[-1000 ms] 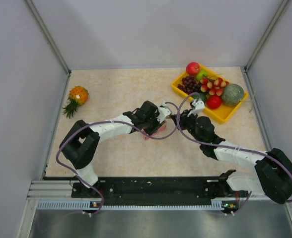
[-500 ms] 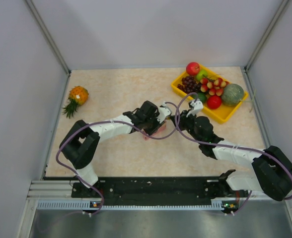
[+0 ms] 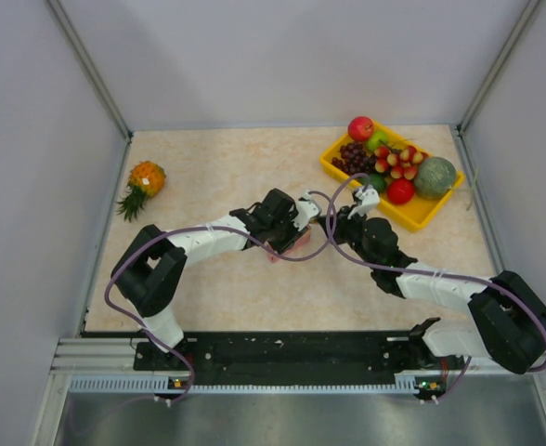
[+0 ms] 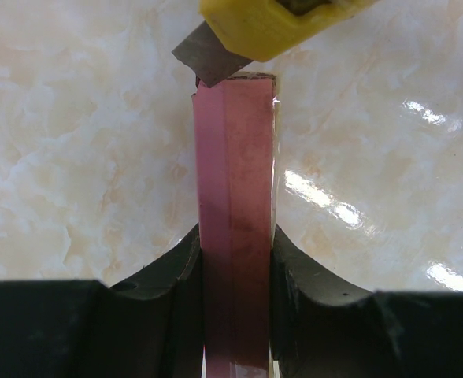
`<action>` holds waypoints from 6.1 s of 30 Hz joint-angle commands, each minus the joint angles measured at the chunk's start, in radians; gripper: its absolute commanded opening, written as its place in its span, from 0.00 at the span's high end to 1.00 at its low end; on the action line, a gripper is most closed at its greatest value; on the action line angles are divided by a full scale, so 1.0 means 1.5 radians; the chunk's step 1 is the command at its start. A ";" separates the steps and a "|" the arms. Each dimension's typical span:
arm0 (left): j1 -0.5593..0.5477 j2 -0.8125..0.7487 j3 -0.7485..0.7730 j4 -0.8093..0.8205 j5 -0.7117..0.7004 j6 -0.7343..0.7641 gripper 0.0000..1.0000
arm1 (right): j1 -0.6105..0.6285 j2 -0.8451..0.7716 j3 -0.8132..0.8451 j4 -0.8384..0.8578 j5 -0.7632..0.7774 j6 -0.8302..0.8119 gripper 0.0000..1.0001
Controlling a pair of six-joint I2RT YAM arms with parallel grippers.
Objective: Unpack the express box
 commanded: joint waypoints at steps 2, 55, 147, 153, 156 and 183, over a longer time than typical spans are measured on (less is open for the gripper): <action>0.000 -0.002 -0.022 -0.048 -0.011 0.016 0.74 | -0.008 0.014 0.007 0.035 0.000 -0.004 1.00; 0.002 0.029 -0.001 -0.066 -0.098 0.005 0.83 | -0.056 -0.047 0.032 -0.263 -0.196 -0.079 1.00; 0.215 -0.188 -0.059 -0.001 0.297 -0.343 0.05 | -0.121 0.051 0.290 -0.788 -0.043 0.143 0.18; 0.177 -0.170 -0.058 0.003 0.312 -0.316 0.02 | -0.117 0.023 0.297 -0.779 -0.032 0.113 0.16; 0.158 -0.140 -0.031 -0.009 0.270 -0.315 0.02 | -0.105 0.034 0.294 -0.746 -0.069 0.075 0.18; 0.137 0.021 -0.004 0.147 0.408 -0.603 0.60 | -0.002 0.078 0.278 -0.629 -0.112 0.103 0.23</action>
